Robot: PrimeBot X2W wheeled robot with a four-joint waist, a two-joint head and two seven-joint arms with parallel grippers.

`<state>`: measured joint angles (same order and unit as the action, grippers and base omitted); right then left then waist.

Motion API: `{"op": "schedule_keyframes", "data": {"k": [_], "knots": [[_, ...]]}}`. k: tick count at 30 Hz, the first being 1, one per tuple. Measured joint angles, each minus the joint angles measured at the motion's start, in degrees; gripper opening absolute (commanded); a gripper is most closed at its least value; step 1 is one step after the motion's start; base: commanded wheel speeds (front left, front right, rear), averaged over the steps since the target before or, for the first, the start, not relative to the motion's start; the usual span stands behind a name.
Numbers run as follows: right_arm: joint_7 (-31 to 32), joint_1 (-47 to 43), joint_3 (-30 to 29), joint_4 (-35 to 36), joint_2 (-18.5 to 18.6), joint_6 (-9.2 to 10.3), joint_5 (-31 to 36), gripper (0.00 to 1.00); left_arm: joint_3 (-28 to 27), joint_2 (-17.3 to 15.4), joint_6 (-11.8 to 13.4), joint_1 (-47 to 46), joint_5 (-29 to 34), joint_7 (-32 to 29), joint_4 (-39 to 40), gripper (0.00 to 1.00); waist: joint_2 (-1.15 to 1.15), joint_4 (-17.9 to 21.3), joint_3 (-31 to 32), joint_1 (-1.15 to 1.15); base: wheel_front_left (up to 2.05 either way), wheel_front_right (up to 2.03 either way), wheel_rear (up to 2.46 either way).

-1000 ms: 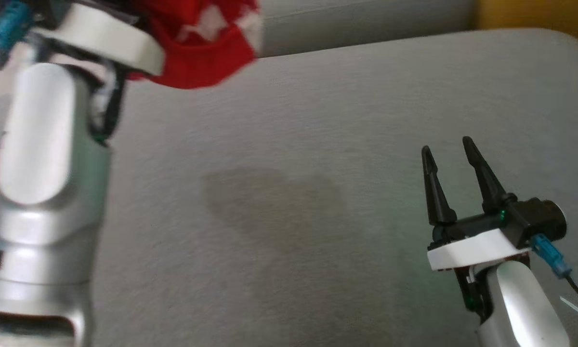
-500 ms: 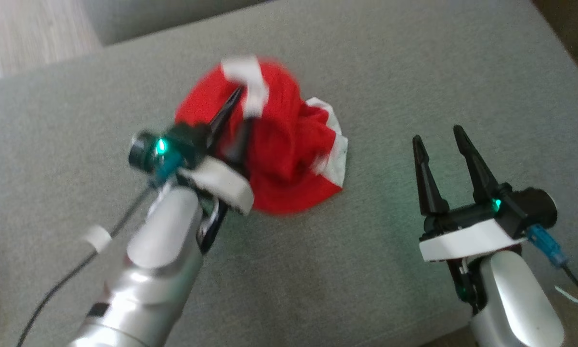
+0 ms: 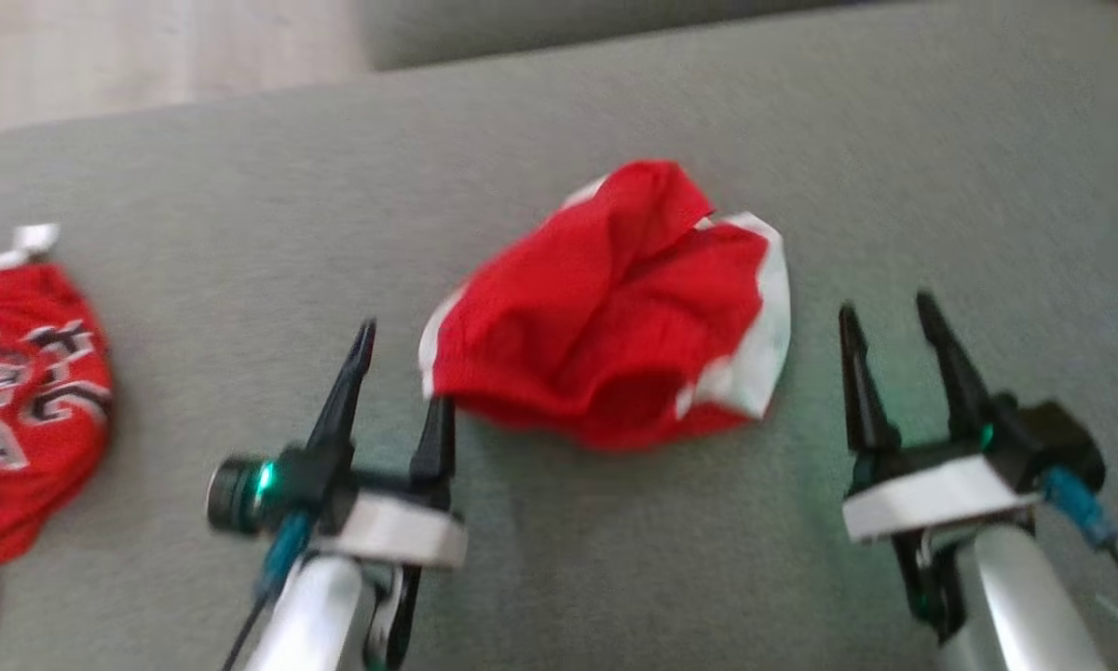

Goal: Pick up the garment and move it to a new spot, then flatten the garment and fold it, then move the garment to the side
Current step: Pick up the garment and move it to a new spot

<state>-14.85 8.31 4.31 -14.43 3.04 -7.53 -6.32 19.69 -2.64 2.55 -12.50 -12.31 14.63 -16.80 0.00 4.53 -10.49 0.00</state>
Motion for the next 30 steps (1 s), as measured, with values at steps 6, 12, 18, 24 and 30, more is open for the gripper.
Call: {"op": "schedule_keyframes", "data": {"k": [6,12,18,24,30], "knots": [[0.01,-5.98,-0.78,-0.71,-0.23,0.00,0.26,1.00,-3.22,-0.05,0.05,9.00,1.48,0.00,4.23,1.00,0.00,-4.60,5.93,0.02,0.00,0.00,0.00],[0.01,-7.98,-0.47,-0.90,-0.29,0.00,-0.13,1.00,-5.16,-0.23,-0.62,15.87,2.24,-0.01,0.04,1.00,0.00,-7.81,10.21,0.02,0.00,0.00,0.00],[0.01,-8.21,-0.30,-0.90,-0.30,0.00,-0.29,1.00,-5.16,-0.97,-3.30,19.27,3.01,-0.01,-6.11,1.00,0.00,-8.26,11.79,0.02,0.00,0.00,0.00],[0.01,-10.26,-0.29,-0.91,-0.31,0.00,-0.76,1.00,-1.92,-3.99,-8.26,22.49,4.10,-0.01,-6.73,1.00,0.00,-7.72,12.40,0.00,0.00,0.00,0.00],[0.01,-10.30,-0.34,-0.86,-0.34,0.00,-0.75,1.00,4.52,-8.66,-9.70,24.96,3.10,-0.44,-3.65,1.00,0.00,-7.84,12.90,0.00,0.00,0.00,0.00]]}}
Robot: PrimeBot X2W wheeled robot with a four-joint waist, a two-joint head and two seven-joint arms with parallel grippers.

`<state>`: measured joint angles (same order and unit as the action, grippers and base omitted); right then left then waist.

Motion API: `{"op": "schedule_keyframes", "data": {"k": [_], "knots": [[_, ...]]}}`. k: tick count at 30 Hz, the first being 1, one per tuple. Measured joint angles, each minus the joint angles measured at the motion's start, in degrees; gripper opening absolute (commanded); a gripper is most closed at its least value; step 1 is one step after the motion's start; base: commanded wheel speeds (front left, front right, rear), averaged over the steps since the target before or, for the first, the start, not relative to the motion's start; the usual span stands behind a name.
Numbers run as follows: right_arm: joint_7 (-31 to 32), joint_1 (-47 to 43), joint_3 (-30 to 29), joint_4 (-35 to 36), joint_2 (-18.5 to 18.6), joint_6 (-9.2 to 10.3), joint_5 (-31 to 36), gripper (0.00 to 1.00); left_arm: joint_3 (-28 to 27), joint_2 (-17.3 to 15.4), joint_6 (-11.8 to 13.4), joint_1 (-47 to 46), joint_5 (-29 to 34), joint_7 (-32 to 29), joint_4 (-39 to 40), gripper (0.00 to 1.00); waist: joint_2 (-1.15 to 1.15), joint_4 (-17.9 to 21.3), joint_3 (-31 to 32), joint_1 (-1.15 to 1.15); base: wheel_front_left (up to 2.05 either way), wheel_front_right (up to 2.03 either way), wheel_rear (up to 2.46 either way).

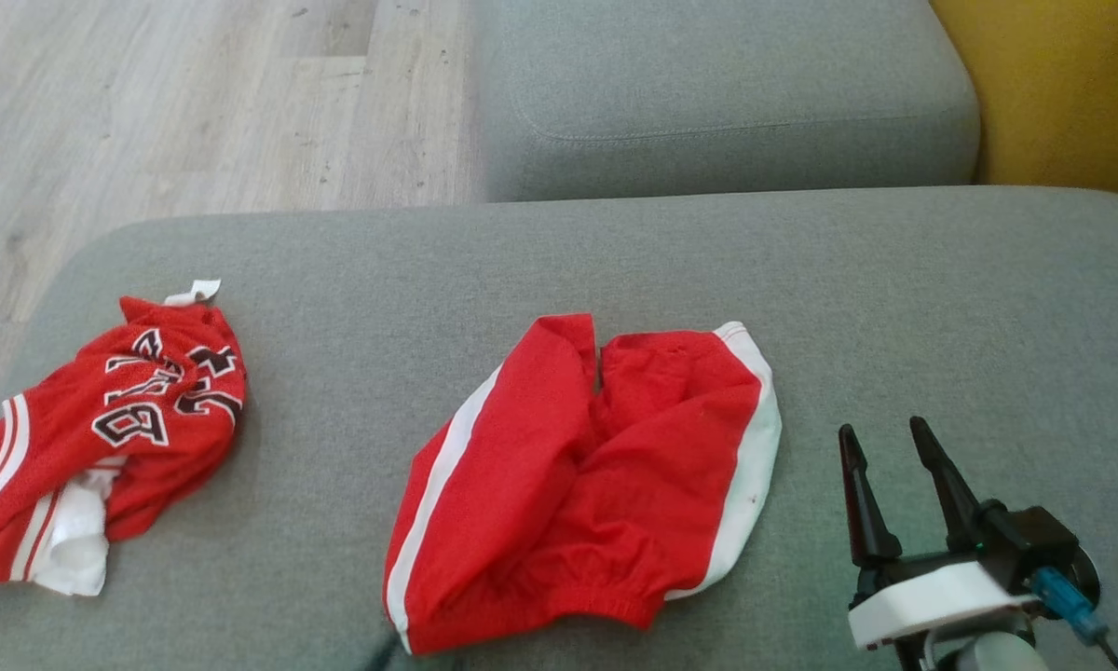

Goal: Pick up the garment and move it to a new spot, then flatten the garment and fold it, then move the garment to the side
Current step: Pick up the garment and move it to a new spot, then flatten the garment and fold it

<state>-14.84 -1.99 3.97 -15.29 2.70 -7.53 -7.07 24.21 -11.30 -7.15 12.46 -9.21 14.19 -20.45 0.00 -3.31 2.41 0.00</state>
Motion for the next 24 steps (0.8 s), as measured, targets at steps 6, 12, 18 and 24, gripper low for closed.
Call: {"op": "schedule_keyframes", "data": {"k": [6,12,18,24], "knots": [[0.00,-0.10,-0.54,0.02,-0.01,0.00,0.00,1.00,-4.98,-0.37,3.56,-0.80,-0.89,0.10,13.25,1.00,0.00,-0.68,0.56,0.00,0.00,0.00,0.00],[0.00,-1.55,-0.54,0.07,-0.02,0.00,0.00,1.00,-13.41,4.48,10.90,-0.82,0.08,0.26,18.17,1.00,0.00,-0.72,1.74,0.00,0.00,0.00,0.00],[0.00,-3.11,1.89,1.35,-0.04,0.00,0.02,1.00,-16.14,6.80,11.84,-0.39,1.91,0.26,19.48,1.00,0.00,-0.32,2.37,0.00,0.00,0.00,0.00],[0.00,-4.67,2.94,1.59,-0.04,0.00,0.12,1.00,-16.57,7.46,10.65,-0.29,3.34,0.26,19.42,1.00,0.00,-0.08,2.24,0.00,0.00,0.00,0.00]]}}
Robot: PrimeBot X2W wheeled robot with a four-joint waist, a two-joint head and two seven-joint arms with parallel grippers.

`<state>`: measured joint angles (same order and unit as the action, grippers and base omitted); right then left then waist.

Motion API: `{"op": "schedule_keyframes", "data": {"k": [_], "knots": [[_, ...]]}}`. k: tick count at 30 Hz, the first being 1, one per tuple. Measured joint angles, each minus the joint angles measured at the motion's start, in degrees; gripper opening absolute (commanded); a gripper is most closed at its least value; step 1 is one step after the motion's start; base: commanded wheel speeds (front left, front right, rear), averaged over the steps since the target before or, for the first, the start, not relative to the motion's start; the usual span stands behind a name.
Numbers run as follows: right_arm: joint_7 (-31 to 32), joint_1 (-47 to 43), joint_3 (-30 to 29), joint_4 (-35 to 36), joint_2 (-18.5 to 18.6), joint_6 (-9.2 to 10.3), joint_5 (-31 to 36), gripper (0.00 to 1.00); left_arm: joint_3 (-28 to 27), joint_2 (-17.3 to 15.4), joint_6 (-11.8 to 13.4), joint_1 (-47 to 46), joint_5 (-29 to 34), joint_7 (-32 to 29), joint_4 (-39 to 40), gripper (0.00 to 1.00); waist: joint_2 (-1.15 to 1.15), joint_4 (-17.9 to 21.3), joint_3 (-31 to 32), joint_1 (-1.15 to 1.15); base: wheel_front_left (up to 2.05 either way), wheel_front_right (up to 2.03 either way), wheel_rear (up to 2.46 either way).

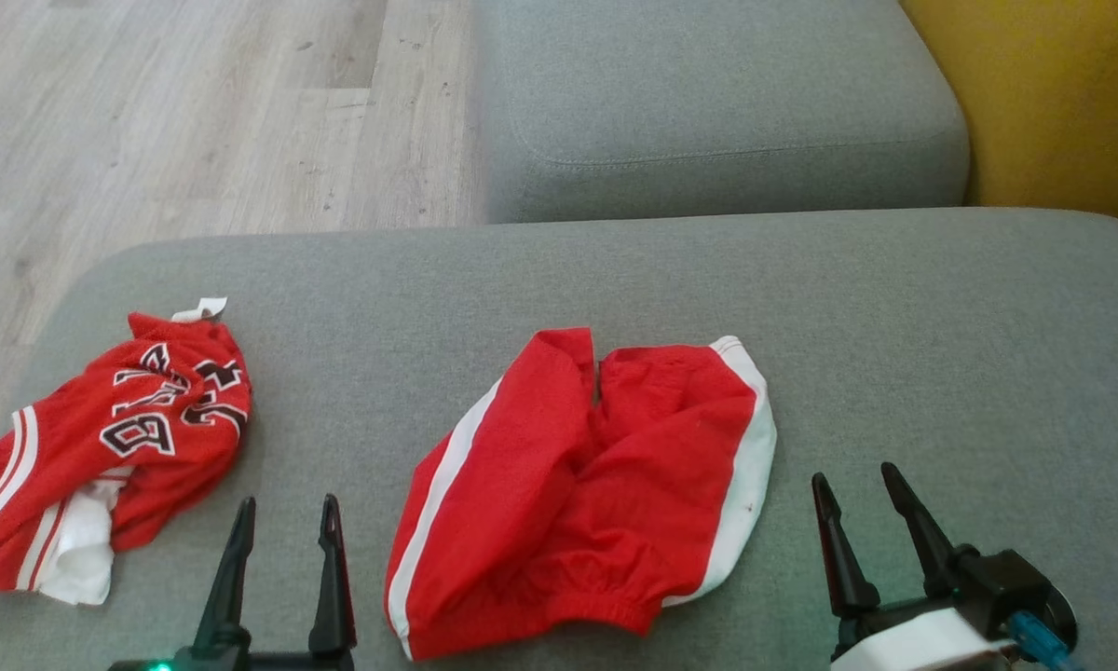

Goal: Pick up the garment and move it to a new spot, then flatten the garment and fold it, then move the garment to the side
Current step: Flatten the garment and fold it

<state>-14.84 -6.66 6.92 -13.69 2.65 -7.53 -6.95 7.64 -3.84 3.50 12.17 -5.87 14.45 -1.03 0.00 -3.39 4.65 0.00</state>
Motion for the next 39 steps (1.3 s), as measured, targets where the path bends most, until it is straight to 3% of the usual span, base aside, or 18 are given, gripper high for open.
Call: {"op": "schedule_keyframes", "data": {"k": [26,32,36,39], "knots": [[0.02,0.08,0.02,-0.08,0.00,0.00,-0.02,1.00,-0.73,0.56,-0.57,-0.01,1.90,0.00,-0.67,1.00,0.00,-0.03,-0.29,0.00,0.00,0.00,0.00],[0.04,0.25,0.27,-0.08,-0.01,0.00,-0.02,1.00,2.67,0.56,-3.98,-0.01,1.80,0.00,-1.90,1.00,0.00,0.67,-1.11,0.00,0.00,0.00,0.00],[0.04,0.49,0.48,-0.08,-0.01,0.00,-0.01,1.00,7.98,0.56,-8.45,-0.26,2.49,0.00,-3.14,1.00,0.00,1.71,-2.39,0.00,0.00,0.00,0.00],[0.04,1.34,0.63,-0.09,-0.01,0.00,0.13,1.00,14.11,-0.15,-10.17,-1.89,4.05,0.00,-4.74,1.00,0.00,2.72,-3.54,0.00,0.00,0.00,0.00]]}}
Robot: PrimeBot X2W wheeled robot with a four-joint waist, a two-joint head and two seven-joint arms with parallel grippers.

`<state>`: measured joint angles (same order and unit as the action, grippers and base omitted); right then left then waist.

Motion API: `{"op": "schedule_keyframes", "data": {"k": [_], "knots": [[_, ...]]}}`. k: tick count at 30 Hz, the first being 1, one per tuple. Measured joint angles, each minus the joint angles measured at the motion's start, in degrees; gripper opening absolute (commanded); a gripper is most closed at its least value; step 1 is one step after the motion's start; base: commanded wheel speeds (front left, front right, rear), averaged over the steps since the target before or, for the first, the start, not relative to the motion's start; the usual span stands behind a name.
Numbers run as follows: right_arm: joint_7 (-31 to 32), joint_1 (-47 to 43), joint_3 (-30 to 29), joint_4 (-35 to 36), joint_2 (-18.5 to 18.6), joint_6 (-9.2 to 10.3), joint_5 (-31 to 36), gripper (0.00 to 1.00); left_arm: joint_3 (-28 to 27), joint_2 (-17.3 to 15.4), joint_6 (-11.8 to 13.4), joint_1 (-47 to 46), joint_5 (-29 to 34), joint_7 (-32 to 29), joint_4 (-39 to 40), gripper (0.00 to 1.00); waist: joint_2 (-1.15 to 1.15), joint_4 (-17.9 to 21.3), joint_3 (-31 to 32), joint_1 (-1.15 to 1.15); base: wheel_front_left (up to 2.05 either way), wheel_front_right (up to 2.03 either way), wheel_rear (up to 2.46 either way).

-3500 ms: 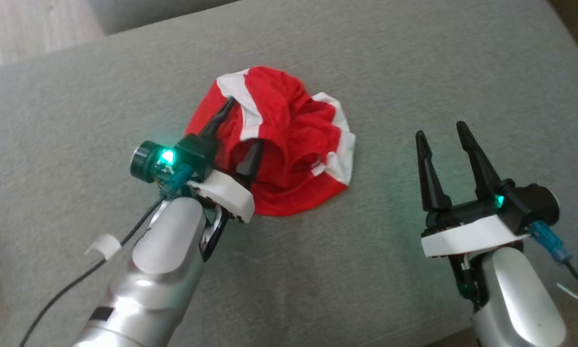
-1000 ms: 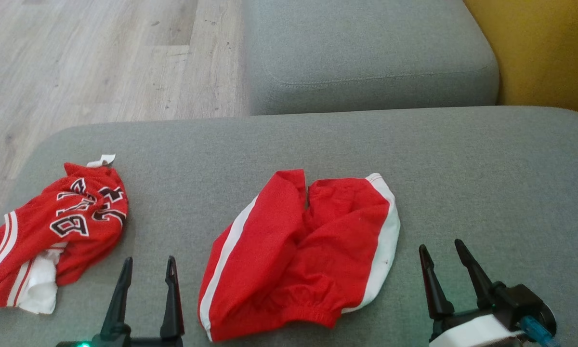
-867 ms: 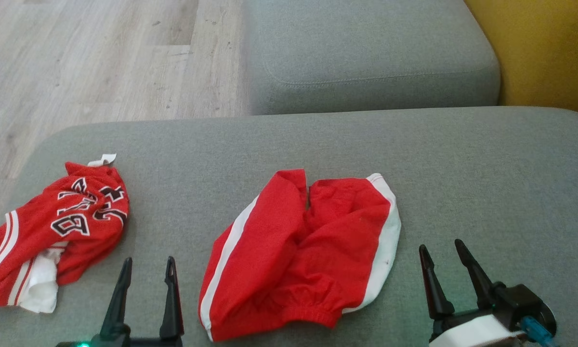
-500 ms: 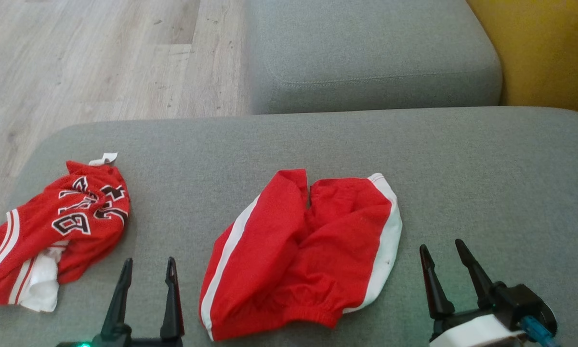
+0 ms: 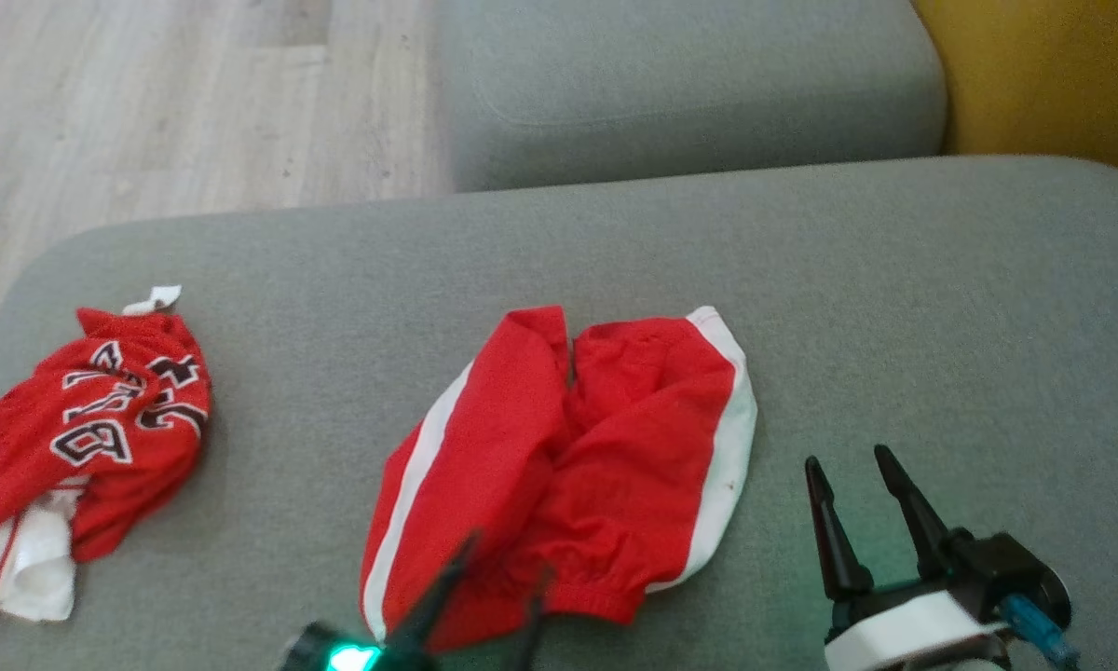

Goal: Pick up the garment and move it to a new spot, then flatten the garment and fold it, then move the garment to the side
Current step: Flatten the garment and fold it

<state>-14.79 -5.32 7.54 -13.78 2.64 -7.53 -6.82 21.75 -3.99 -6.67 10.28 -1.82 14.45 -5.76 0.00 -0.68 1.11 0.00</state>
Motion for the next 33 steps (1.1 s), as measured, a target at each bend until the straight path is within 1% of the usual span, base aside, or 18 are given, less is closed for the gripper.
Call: {"op": "schedule_keyframes", "data": {"k": [1,5,9,12,15,17,19,23,29,30,31,32,33], "knots": [[0.00,0.40,0.00,0.02,0.00,0.00,0.33,1.00,2.38,-0.55,-0.44,-1.05,0.43,0.00,-0.30,1.00,0.00,0.34,-0.42,0.00,0.00,0.00,0.00],[0.00,1.62,0.01,0.01,0.01,0.00,0.69,1.00,12.78,-3.42,-0.49,-6.40,1.00,0.00,-4.33,1.00,0.00,1.82,-2.06,0.00,0.00,0.00,0.00],[0.01,2.23,0.02,0.01,0.01,0.00,0.85,1.00,22.54,-6.51,-0.90,-11.20,-2.54,0.00,-9.00,1.00,0.00,2.94,-3.99,0.00,0.00,0.00,0.00],[0.01,3.42,0.21,0.03,0.01,0.00,0.85,1.00,27.65,-7.43,-0.90,-14.35,-6.75,0.01,-14.35,1.00,0.00,3.73,-5.44,-0.01,0.00,0.00,0.00],[0.01,4.69,0.51,0.05,0.01,0.00,0.85,1.00,28.36,-7.57,-0.90,-16.12,-9.83,0.00,-21.09,1.00,0.00,4.45,-6.78,-0.01,0.00,0.00,0.00],[0.01,5.13,0.54,0.09,0.01,0.00,0.85,1.00,28.00,-7.45,-0.88,-17.26,-10.14,0.00,-23.52,1.00,0.00,4.84,-7.60,-0.01,0.00,0.00,0.00],[0.01,5.43,0.60,0.09,0.01,0.00,0.85,1.00,27.14,-7.17,-0.32,-18.50,-9.64,0.00,-23.62,1.00,0.00,5.17,-8.37,-0.01,0.00,0.00,0.00],[0.01,6.16,0.69,0.08,0.01,0.00,0.85,1.00,26.15,-6.23,-0.33,-20.51,-8.36,0.00,-23.07,1.00,0.00,5.89,-9.35,-0.01,0.00,0.00,0.00],[0.01,6.38,0.91,0.03,0.01,0.00,0.86,1.00,25.16,-5.06,0.22,-20.78,-5.12,0.00,-21.31,1.00,0.00,7.35,-10.21,0.00,0.00,0.00,0.00],[0.01,6.65,0.90,0.01,0.01,0.00,0.87,1.00,25.14,-4.86,0.31,-20.91,-4.44,0.00,-20.83,0.88,0.00,7.66,-10.35,0.00,0.00,0.00,0.00],[0.01,7.03,0.89,0.00,0.01,0.00,0.90,1.00,25.12,-4.70,0.60,-21.07,-3.83,0.00,-20.18,0.39,0.00,7.98,-10.44,0.00,0.00,0.00,0.00],[0.01,7.35,0.85,0.01,0.01,0.00,1.01,1.00,25.08,-4.60,0.74,-21.34,-3.34,0.00,-19.56,0.00,0.00,8.32,-10.51,0.00,0.00,0.00,0.00],[0.01,7.56,0.85,0.02,0.02,0.00,1.11,1.00,25.07,-4.65,0.82,-21.73,-2.82,0.00,-18.78,0.00,0.00,8.69,-10.53,0.00,0.00,0.00,0.00]]}}
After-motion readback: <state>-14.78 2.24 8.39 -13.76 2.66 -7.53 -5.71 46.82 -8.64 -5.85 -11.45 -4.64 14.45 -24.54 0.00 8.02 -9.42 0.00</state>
